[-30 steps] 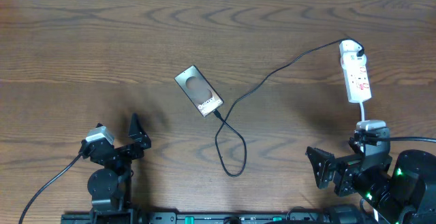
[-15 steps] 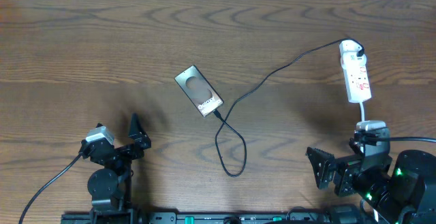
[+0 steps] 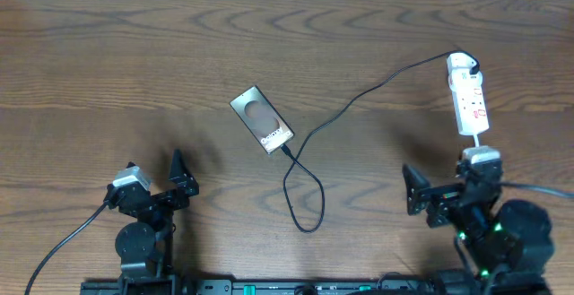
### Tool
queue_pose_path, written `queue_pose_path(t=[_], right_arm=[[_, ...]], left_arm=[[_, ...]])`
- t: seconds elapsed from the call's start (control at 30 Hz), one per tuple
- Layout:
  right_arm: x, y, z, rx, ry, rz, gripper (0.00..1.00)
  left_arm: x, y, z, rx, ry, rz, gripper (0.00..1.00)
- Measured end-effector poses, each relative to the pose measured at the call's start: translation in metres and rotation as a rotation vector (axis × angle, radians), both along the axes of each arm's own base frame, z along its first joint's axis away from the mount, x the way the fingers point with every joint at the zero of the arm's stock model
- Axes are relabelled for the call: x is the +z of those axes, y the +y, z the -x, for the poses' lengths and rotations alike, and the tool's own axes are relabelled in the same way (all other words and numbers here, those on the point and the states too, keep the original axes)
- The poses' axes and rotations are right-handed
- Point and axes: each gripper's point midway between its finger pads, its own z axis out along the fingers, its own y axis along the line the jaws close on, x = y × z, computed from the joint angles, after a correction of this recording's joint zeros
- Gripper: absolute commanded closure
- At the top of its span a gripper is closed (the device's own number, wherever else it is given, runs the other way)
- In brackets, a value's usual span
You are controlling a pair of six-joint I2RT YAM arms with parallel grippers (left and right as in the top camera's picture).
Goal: Plug charger to phone and switch on socket
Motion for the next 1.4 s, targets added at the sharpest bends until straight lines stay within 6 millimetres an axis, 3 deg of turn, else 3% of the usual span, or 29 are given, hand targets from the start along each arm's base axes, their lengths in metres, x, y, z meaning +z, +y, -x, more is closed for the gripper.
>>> queue_pose_path(t=[0.17, 0.53, 0.77, 1.4], right_arm=[[-0.005, 0.013, -0.017, 0.063, -0.256, -0.039, 0.01], [-0.039, 0.018, -0.02, 0.092, -0.449, -0.058, 0.01], [-0.079, 0.018, -0.023, 0.091, -0.351, -0.054, 0.01], [-0.08, 0.018, -0.023, 0.091, -0.348, -0.054, 0.01]], left_arm=[[0.0, 0.0, 0.0, 0.001, 0.0, 0.0, 0.02], [0.0, 0.0, 0.0, 0.001, 0.0, 0.0, 0.02], [0.0, 0.0, 0.0, 0.001, -0.001, 0.0, 0.02], [0.0, 0.0, 0.0, 0.001, -0.001, 0.0, 0.02]])
